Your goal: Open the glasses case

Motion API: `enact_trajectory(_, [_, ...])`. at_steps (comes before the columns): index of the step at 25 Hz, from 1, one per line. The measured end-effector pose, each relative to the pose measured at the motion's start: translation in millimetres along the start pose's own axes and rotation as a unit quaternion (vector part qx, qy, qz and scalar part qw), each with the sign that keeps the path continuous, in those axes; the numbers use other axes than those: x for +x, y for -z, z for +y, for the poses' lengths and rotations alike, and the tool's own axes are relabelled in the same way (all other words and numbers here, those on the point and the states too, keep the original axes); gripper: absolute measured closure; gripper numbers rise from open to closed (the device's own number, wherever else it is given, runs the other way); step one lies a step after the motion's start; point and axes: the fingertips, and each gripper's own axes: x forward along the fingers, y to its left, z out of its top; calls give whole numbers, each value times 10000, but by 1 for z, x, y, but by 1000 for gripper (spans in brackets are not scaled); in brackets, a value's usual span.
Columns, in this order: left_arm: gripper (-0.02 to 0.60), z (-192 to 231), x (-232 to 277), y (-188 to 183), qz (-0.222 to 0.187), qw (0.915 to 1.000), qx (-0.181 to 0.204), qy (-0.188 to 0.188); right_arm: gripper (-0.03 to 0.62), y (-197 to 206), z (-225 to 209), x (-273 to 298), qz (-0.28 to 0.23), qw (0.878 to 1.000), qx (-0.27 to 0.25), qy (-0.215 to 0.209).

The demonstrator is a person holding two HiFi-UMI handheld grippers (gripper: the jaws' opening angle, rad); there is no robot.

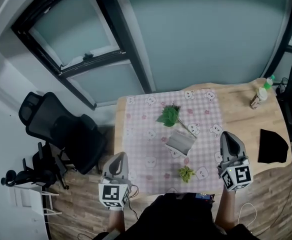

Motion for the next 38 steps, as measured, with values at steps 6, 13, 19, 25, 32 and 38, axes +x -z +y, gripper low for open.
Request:
enact_trajectory(6, [581, -16, 7, -30, -455, 9989, 28, 141, 576, -63, 18, -44, -446, 9985, -165, 276])
enact_trajectory(13, [581, -28, 9, -44, -586, 9974, 158, 382, 576, -82, 16, -70, -526, 9972, -177, 506])
enact_trajectory(19, [581, -31, 5, -47, -564, 9971, 206, 465, 577, -80, 23, -74, -438, 9985, -75, 331])
enact_trajectory(25, [581, -34, 3, -51, -612, 9969, 198, 445, 579, -81, 26, -75, -349, 9986, -313, 255])
enact_trajectory(32, [581, -34, 2, -52, -603, 9970, 207, 438, 579, -82, 26, -75, -335, 9986, -337, 248])
enact_trajectory(38, [581, -37, 1, -50, -596, 9969, 232, 464, 579, -78, 26, -78, -306, 9986, -348, 254])
